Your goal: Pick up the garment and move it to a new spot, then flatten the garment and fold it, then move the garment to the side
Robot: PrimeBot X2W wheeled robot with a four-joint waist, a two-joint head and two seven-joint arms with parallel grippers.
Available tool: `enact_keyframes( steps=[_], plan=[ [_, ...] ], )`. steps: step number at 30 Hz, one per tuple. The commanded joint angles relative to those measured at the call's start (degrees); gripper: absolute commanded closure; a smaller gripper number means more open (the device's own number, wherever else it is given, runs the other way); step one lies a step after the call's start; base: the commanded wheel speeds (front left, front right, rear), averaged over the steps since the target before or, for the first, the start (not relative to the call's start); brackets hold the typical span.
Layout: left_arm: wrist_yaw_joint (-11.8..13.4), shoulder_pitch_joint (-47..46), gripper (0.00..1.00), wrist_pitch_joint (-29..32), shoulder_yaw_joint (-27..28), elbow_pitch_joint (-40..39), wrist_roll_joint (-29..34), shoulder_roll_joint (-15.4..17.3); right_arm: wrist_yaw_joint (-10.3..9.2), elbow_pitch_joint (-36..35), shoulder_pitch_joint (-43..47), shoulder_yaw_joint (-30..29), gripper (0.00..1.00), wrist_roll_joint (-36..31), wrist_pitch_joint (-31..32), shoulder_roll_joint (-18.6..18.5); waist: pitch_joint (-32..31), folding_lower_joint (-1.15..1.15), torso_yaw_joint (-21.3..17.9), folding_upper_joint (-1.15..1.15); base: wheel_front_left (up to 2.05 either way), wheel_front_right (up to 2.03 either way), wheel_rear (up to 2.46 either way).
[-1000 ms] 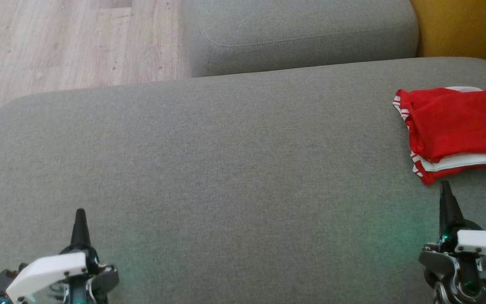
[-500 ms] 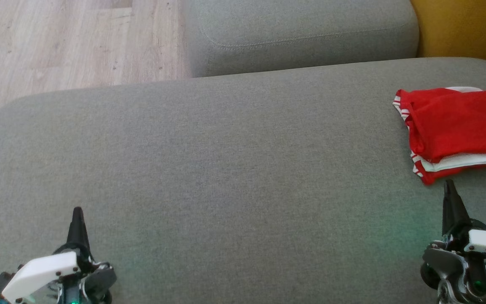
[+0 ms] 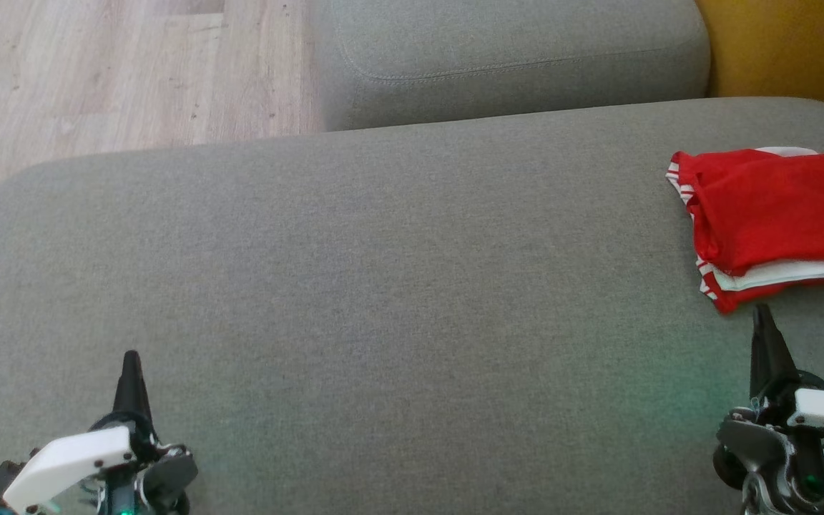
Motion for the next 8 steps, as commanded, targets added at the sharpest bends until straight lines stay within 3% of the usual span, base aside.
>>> enact_keyframes(
  steps=[1, 8],
  plan=[
    [-0.4, -2.9, 1.00, 0.4, 2.2, -2.1, -0.3, 0.4, -0.04, -2.2, -3.2, 1.1, 1.00, 0.4, 0.3, -0.3, 0.0, 0.00, 0.0, 0.00, 0.00, 0.00, 0.00],
    [-0.4, -2.9, 1.00, 0.4, 2.2, -2.1, -0.3, 0.4, -0.04, -2.2, -3.2, 1.1, 1.00, 0.4, 0.3, -0.3, 0.0, 0.00, 0.0, 0.00, 0.00, 0.00, 0.00]
  ],
)
